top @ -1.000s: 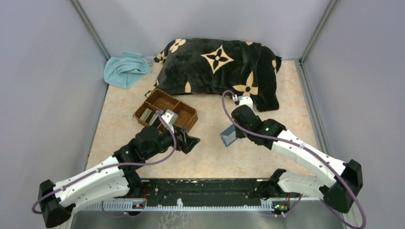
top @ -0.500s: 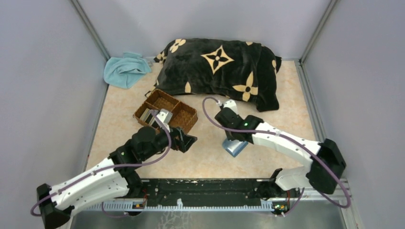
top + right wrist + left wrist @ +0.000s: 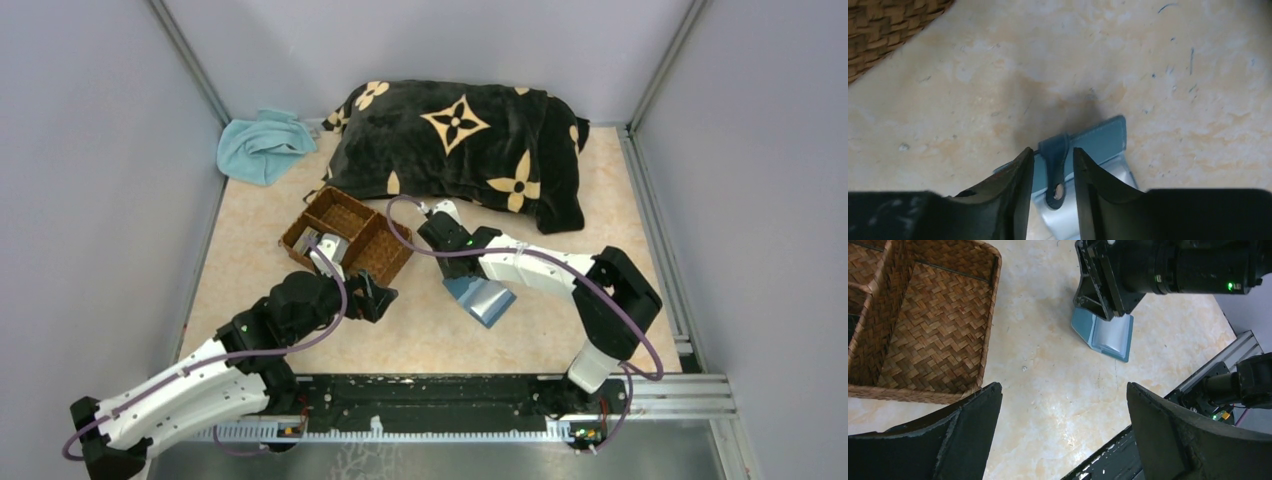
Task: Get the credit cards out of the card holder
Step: Open the card holder at the center of the board.
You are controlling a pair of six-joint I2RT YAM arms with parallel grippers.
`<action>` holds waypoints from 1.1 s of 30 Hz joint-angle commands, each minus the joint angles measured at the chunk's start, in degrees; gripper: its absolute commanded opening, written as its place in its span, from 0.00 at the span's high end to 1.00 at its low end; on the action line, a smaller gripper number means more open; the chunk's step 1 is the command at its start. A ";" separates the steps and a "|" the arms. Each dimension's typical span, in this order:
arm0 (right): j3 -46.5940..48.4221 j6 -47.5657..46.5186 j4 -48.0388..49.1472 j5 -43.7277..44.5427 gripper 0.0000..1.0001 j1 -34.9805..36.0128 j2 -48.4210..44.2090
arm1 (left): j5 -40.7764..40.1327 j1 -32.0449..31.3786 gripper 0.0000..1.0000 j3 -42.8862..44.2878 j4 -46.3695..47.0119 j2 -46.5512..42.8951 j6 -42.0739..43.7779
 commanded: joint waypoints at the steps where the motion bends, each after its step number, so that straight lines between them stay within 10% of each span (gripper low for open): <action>1: 2.35 -2.27 3.90 -0.59 0.51 -3.77 0.75 | -0.68 -0.13 0.00 1.04 -1.58 -0.38 -1.82; 15: -0.62 -12.69 7.69 0.89 0.35 -4.77 -5.54 | 0.93 -0.17 0.00 -1.26 1.60 0.76 -2.79; 19: -0.54 -12.42 7.07 0.64 0.65 -4.77 -5.68 | 0.90 -0.13 0.00 -1.34 1.55 0.93 -2.66; 22: -0.79 -12.14 6.67 0.06 0.66 -4.78 -6.02 | 0.78 -0.13 0.00 -1.72 1.72 0.39 -2.74; 28: -2.44 -12.40 6.84 -2.02 0.38 -4.15 -13.36 | 1.38 -0.14 0.00 -1.82 1.93 0.32 -3.17; 33: -5.45 -8.75 1.79 -5.65 0.36 -2.69 -23.32 | 3.80 -0.15 0.01 -2.48 4.69 1.69 -2.63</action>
